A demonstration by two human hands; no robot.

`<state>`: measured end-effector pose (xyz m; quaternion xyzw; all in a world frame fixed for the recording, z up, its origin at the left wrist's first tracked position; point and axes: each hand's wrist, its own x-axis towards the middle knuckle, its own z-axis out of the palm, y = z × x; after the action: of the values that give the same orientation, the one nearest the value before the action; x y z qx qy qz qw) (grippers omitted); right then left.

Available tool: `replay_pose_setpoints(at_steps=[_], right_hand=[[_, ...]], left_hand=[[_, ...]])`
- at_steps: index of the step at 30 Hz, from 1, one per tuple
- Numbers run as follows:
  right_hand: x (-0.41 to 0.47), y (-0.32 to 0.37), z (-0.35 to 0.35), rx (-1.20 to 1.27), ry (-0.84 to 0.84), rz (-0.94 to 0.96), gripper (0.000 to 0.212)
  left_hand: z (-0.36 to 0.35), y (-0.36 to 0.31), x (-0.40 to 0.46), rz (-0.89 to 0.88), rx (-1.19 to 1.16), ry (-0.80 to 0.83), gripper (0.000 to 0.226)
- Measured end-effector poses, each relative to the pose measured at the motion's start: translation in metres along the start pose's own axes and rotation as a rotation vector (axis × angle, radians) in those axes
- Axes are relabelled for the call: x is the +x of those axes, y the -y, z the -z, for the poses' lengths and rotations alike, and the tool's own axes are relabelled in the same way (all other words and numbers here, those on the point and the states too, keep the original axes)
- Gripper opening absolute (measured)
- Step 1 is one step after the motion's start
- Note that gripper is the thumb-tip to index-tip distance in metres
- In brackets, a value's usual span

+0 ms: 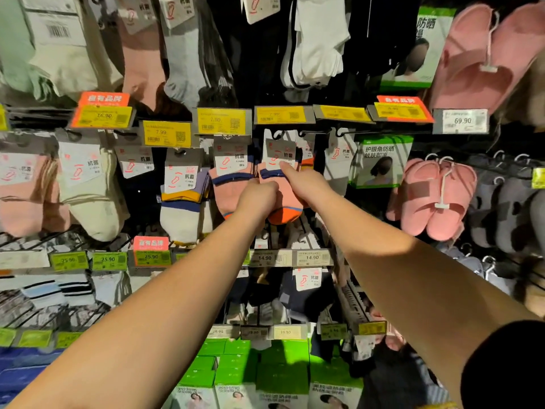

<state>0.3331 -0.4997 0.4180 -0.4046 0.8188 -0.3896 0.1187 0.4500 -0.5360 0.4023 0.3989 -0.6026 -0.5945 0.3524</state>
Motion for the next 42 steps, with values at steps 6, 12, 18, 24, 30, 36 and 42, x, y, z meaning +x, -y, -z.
replay_pose_setpoints(at_steps=[6, 12, 18, 24, 30, 36, 42], right_hand=[[0.004, 0.002, -0.006, 0.008, -0.020, -0.039, 0.076], [-0.022, -0.026, -0.012, 0.107, -0.128, -0.088, 0.078], [-0.100, -0.102, -0.038, 0.189, -0.102, -0.200, 0.031], [-0.217, -0.191, -0.059, 0.166, 0.113, -0.439, 0.043], [-0.321, -0.284, -0.054, 0.200, 0.040, -0.660, 0.012], [-0.393, -0.402, -0.035, 0.365, -0.087, -0.911, 0.029], [-0.409, -0.482, 0.032, 0.534, -0.282, -1.127, 0.020]], left_hand=[[-0.002, 0.000, -0.011, -0.037, 0.151, 0.000, 0.030], [0.014, 0.020, -0.028, -0.131, 0.298, 0.054, 0.042], [0.027, 0.088, -0.055, -0.063, 0.206, 0.267, 0.012], [-0.002, 0.157, -0.087, 0.094, 0.242, 0.494, 0.015], [-0.057, 0.225, -0.134, 0.066, 0.472, 0.768, 0.014], [-0.135, 0.278, -0.187, 0.081, 0.693, 0.980, 0.015], [-0.257, 0.300, -0.220, 0.153, 0.733, 1.125, 0.025]])
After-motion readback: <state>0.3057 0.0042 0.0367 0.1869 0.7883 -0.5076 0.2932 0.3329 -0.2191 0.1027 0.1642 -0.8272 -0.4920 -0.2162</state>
